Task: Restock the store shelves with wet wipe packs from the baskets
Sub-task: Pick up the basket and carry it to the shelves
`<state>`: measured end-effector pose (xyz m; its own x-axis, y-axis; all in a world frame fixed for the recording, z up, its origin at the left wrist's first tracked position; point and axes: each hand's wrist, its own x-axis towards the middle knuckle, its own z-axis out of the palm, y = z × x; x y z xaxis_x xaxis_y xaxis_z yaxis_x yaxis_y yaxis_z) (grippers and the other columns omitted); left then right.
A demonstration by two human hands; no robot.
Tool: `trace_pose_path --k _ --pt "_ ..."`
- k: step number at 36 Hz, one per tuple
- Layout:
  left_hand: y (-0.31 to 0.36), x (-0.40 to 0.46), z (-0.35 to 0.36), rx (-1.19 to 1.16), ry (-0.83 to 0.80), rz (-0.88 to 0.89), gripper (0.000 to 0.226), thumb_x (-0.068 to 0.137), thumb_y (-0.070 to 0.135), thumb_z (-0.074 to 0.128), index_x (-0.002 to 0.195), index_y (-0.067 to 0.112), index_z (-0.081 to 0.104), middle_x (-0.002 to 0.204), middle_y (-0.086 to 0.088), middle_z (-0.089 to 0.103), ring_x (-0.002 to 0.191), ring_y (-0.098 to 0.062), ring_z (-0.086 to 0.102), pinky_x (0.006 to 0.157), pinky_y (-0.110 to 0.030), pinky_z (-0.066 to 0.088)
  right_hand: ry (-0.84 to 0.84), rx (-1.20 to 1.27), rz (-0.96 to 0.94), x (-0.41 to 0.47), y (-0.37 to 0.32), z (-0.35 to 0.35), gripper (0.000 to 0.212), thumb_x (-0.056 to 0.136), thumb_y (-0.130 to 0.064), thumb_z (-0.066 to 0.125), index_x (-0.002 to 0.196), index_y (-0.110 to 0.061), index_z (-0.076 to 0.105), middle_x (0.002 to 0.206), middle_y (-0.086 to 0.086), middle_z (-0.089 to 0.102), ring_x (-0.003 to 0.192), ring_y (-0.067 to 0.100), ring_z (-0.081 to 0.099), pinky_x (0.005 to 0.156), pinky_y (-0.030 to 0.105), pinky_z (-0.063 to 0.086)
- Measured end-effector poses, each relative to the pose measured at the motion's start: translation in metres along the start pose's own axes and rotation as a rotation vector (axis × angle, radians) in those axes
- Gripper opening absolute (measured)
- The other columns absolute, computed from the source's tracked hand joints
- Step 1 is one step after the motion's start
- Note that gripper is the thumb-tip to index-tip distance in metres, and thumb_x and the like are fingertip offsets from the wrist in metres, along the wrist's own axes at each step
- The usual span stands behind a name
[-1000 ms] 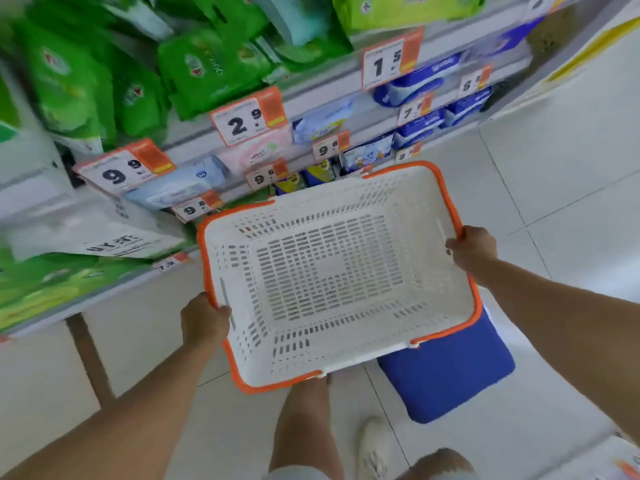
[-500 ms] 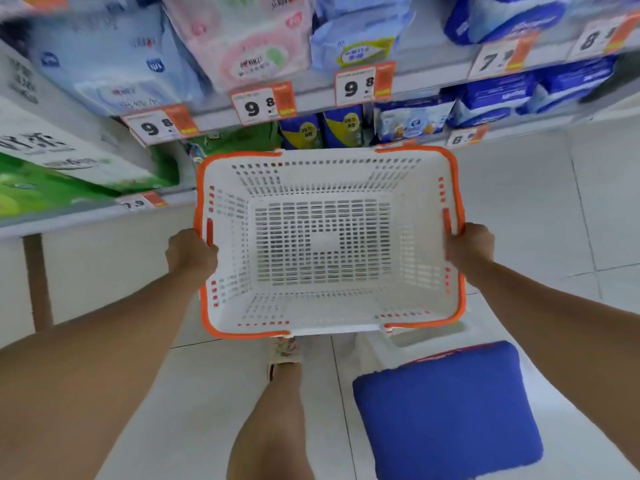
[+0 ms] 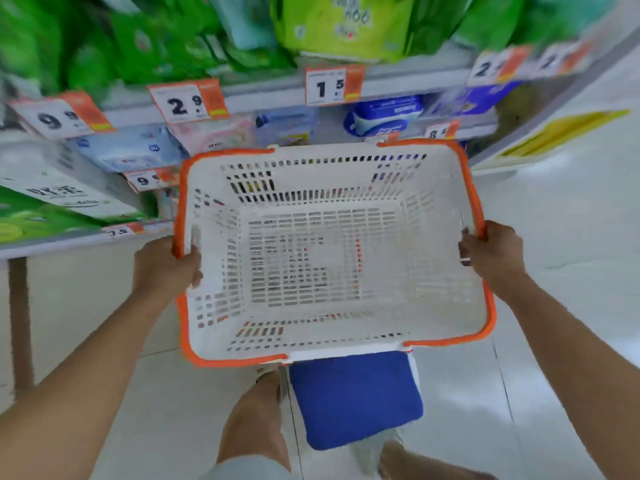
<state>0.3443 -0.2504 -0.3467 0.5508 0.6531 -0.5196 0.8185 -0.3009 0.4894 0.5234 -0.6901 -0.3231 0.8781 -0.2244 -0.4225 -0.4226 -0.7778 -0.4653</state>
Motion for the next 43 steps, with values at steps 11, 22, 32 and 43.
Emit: trace_pose_path --k 11,22,32,43 --pt "0.157 -0.025 0.162 0.030 -0.286 0.074 0.015 0.093 0.018 0.063 0.095 0.006 0.071 0.073 -0.003 0.071 0.062 -0.012 0.067 0.059 -0.024 0.050 0.151 -0.024 0.235 0.118 0.121 -0.136 0.013 0.088 -0.023 0.062 0.080 -0.013 0.065 0.076 0.014 0.073 0.067 0.034 0.072 0.077 0.052 0.061" --pt "0.189 0.015 0.386 0.161 -0.315 -0.094 0.017 0.084 0.008 0.066 0.101 0.007 0.068 0.092 -0.010 0.070 0.078 -0.026 0.065 0.066 -0.031 0.053 0.022 -0.002 0.285 0.362 0.259 -0.072 0.028 0.078 -0.031 0.057 0.093 -0.011 0.071 0.085 0.011 0.075 0.084 0.032 0.073 0.085 0.045 0.060" --pt "0.177 0.049 0.426 0.084 -0.268 -0.274 0.029 0.088 0.005 0.062 0.117 0.005 0.064 0.112 -0.016 0.068 0.096 -0.034 0.066 0.084 -0.040 0.056 -0.109 0.132 0.279 0.409 0.250 -0.017 0.029 0.086 -0.018 0.068 0.114 -0.008 0.070 0.097 0.011 0.069 0.090 0.029 0.067 0.089 0.039 0.055" --pt "0.267 0.045 0.334 0.069 0.027 0.230 0.039 0.083 0.033 0.070 0.116 0.014 0.060 0.100 -0.002 0.072 0.091 -0.022 0.069 0.078 -0.031 0.055 -0.084 -0.067 -0.156 0.312 0.079 -0.029 0.039 0.089 -0.018 0.072 0.126 -0.007 0.062 0.123 0.016 0.067 0.115 0.033 0.062 0.095 0.036 0.046"
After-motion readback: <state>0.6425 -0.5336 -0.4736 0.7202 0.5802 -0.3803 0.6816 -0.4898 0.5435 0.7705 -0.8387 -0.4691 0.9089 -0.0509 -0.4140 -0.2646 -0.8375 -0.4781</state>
